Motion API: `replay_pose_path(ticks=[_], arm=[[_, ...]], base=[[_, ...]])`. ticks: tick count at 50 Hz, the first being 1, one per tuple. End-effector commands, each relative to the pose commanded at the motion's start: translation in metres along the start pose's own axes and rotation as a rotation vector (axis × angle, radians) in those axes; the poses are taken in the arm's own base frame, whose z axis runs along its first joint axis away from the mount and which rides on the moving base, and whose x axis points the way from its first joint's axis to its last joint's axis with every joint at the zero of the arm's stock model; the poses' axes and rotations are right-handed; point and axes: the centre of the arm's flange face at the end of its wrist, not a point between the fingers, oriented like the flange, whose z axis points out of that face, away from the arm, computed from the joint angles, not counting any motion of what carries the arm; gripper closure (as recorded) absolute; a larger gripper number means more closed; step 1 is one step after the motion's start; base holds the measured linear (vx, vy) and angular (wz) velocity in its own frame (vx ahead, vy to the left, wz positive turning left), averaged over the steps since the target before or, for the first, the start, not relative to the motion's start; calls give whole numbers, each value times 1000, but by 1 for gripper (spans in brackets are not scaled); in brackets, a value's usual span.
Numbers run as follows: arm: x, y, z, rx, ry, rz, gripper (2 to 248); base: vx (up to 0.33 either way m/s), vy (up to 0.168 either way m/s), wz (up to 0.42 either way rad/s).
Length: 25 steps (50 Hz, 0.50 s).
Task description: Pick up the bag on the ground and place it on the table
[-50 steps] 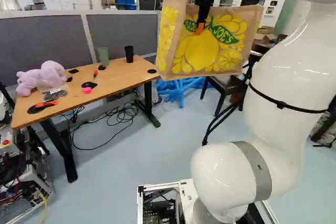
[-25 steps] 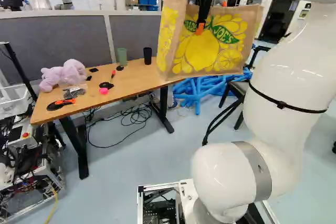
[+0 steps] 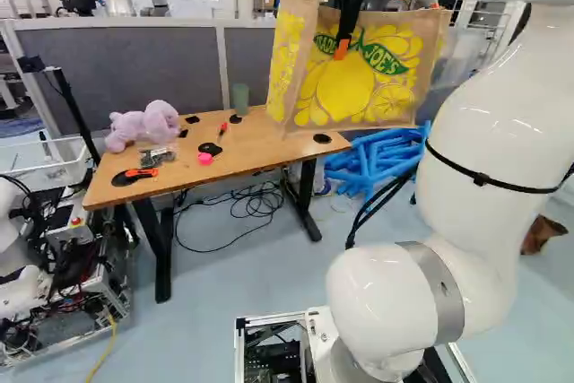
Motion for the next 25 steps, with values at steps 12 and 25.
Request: replay_pose_path(ticks=[12,25], arm=[[0,0,0,0,0,0,215],[0,0,0,0,0,0,215]], base=[[208,60,273],[181,-38,11]])
